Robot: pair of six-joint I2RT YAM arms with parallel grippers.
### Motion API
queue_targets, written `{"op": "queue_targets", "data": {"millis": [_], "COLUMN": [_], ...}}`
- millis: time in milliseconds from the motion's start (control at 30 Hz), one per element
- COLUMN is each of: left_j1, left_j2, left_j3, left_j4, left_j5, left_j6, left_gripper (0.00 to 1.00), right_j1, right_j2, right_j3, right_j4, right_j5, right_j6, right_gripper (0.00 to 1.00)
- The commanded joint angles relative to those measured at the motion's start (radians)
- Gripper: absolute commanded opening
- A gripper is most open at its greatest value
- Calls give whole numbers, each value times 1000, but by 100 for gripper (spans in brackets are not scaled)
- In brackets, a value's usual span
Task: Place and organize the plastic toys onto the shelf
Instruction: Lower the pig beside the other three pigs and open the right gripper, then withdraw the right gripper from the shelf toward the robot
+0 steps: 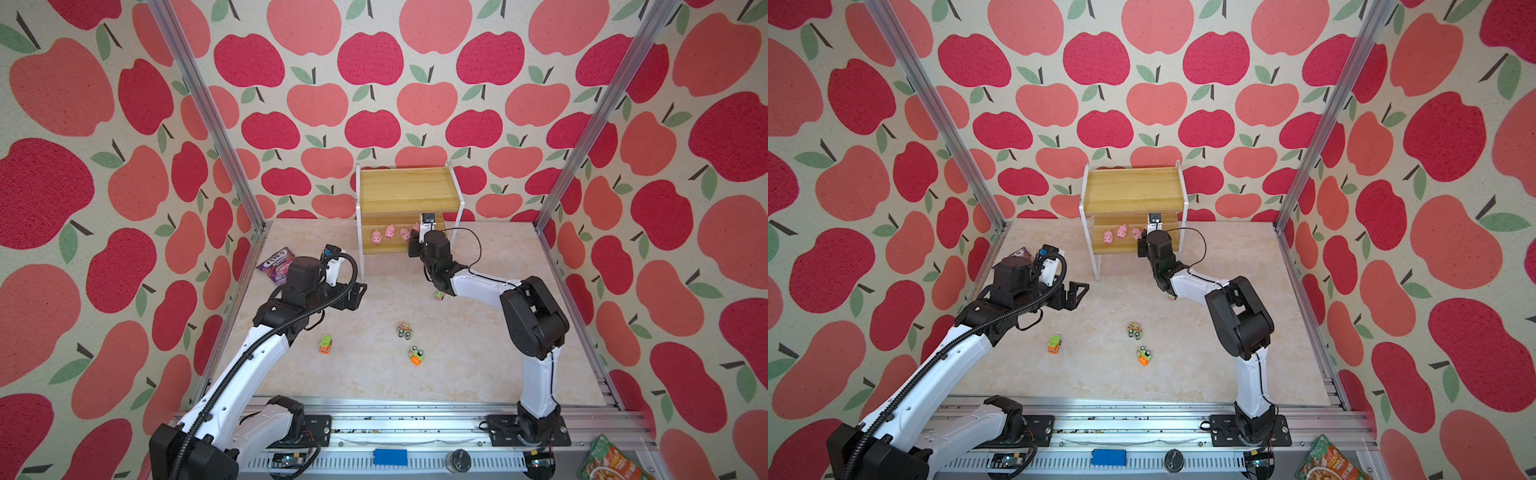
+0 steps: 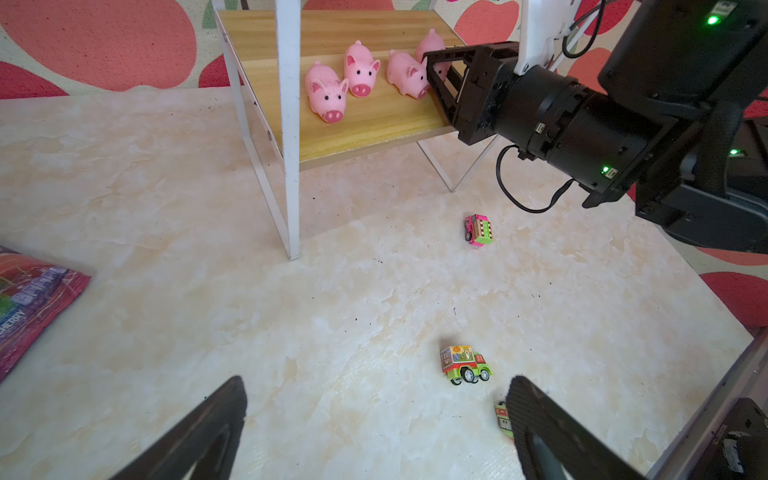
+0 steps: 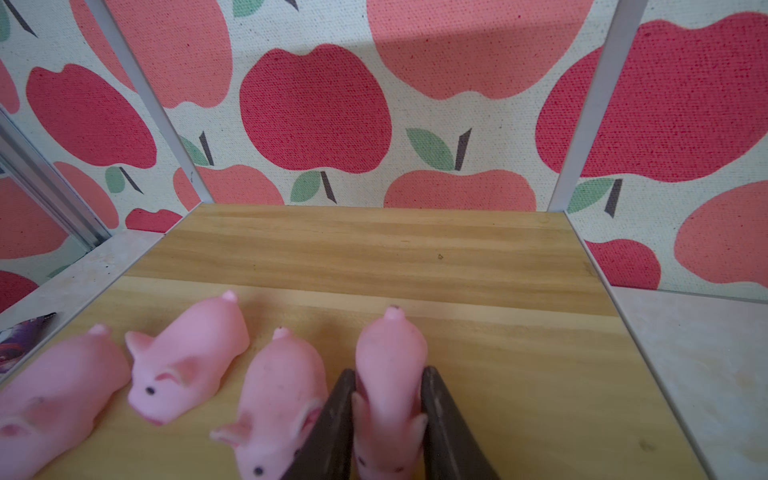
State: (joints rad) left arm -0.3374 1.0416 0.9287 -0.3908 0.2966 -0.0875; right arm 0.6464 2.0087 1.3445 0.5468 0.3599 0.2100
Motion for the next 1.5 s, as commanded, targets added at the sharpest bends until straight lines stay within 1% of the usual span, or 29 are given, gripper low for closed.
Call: {"op": "queue_targets", "data": {"millis": [0, 333, 500, 667, 867, 900, 1167, 1367, 1467], "left_j1": [6, 9, 9, 9, 9, 9, 9, 11, 14], "left_j2": [7, 8, 9, 9, 13, 13, 18, 15, 14], "left_j3": [7, 7, 7, 7, 7, 7, 6, 7, 7], "left_j4": [18, 19, 20, 20, 20, 21, 21, 20, 20], "left_j5": [13, 20, 22, 23, 22, 23, 22, 20, 18], "left_j6": [13, 12, 10, 10, 9, 9, 9, 9, 8], "left_gripper": [100, 100, 100, 100, 100, 100, 100, 100, 100], "right_j1": [-4, -13, -13, -13, -14, -12, 4, 35, 59], "right_j2": [13, -3, -14, -29, -31, -33, -49, -99, -139], "right_j3": [11, -18, -21, -34, -30, -33, -25, -52, -91], "right_j4": [-45, -26, -54, -77, -101, -99, -103, -105, -103], "right_j5": [-94, -197, -144, -23, 8, 16, 24, 68, 80], "right_j6": [8, -11, -13, -1, 12, 12, 4, -4, -6], "right_gripper": [30, 34, 34, 35, 38, 39, 62, 67, 69]}}
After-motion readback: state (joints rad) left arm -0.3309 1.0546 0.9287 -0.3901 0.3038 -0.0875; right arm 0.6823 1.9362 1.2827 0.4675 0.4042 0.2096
